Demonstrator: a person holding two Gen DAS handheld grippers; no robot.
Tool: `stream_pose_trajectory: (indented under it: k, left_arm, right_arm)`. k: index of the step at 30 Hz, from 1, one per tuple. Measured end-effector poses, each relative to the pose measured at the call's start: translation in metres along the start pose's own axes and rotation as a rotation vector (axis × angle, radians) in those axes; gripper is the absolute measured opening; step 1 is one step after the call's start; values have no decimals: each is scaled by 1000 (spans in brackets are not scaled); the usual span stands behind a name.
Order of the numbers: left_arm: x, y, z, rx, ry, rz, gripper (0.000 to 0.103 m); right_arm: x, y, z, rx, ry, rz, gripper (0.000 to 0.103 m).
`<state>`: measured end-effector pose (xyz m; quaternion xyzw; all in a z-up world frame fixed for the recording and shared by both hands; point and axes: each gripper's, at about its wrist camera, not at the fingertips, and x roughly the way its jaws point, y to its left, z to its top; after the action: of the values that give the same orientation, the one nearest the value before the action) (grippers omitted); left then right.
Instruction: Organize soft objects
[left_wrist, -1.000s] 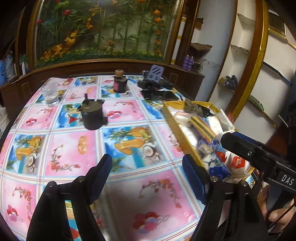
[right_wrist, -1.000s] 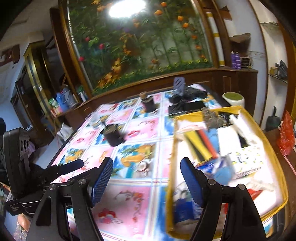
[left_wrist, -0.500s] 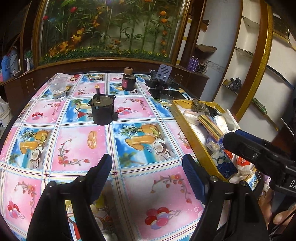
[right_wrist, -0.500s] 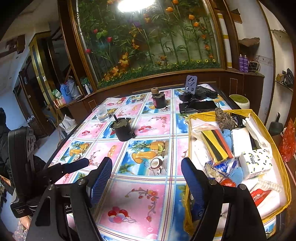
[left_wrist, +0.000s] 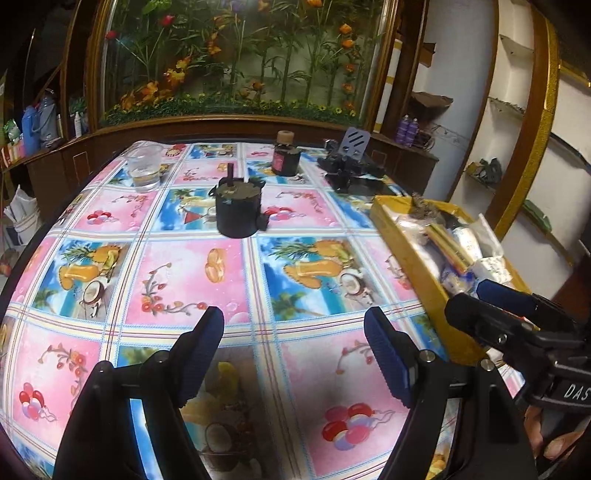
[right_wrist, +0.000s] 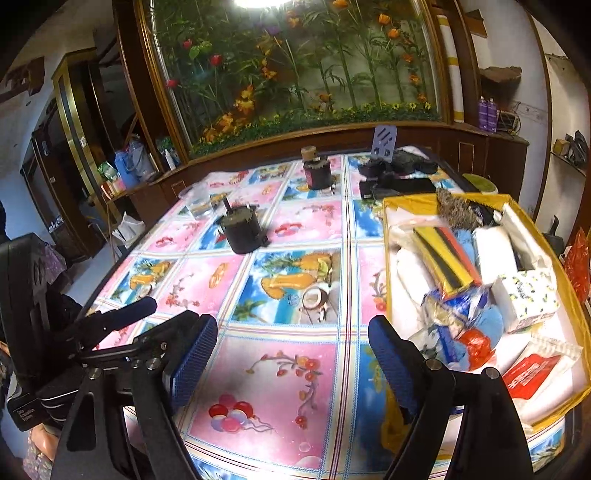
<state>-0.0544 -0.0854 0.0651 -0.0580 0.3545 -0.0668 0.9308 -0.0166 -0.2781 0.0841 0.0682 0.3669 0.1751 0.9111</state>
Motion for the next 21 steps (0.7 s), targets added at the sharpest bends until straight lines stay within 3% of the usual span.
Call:
stream_pose_trajectory:
  k: [6,21]
  left_arm:
    - [5,7,-8,-9,-11,75,77]
    - [-3,-35,-11,101,-84,104,82]
  right_arm:
    - [18,7,-9,-10,36,-22,87]
    - [-18,-34,-3,51,-62,-141,90]
